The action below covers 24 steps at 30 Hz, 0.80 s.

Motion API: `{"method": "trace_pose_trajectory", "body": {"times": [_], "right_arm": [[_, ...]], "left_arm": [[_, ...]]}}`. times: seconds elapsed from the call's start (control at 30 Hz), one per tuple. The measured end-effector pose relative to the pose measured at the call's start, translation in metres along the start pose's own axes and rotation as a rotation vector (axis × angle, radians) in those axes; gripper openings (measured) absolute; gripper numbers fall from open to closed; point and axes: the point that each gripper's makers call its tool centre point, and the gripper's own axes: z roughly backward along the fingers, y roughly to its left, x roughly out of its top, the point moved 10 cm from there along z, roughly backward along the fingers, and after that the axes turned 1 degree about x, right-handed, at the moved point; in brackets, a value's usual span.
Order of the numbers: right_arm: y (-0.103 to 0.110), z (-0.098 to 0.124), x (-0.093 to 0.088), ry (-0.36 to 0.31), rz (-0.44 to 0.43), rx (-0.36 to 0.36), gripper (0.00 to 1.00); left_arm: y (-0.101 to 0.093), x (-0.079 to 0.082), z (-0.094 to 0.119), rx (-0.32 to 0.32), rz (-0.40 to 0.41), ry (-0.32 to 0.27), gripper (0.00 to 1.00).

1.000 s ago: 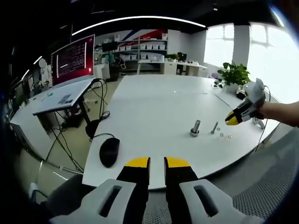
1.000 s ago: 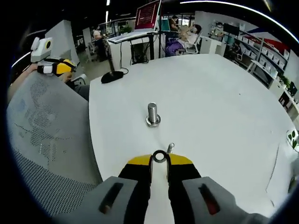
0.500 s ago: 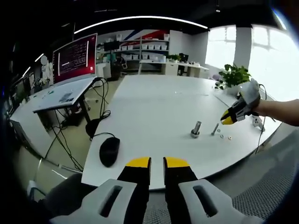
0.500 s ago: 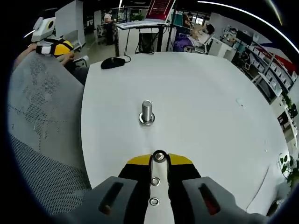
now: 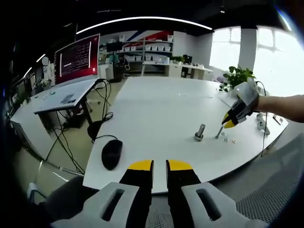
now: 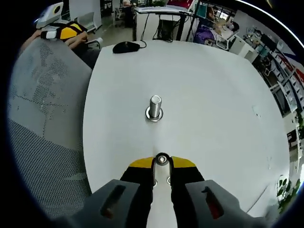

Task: Place the washer onto the threaded stud by aligning its center hole with the stud, sliding it down to the base, and recovering from edge contact or off-axis alignment until the washer reaches the visible bottom stop.

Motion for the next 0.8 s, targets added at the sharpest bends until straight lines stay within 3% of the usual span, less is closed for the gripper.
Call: {"method": "trace_pose_trajectory", "body": {"times": [0.4, 0.8], "right_arm": [[-0.004, -0.010, 0.003, 0.072, 0.062, 0.022, 0.13], [-0.011, -0.029, -0.003, 0.097, 0.056, 0.043, 0.13]], "left_arm": [[0.000, 0.000, 0.000, 0.002, 0.003, -0.001, 0.08], [0.001, 0.000, 0.000, 0.003, 0.003, 0.001, 0.08]]}}
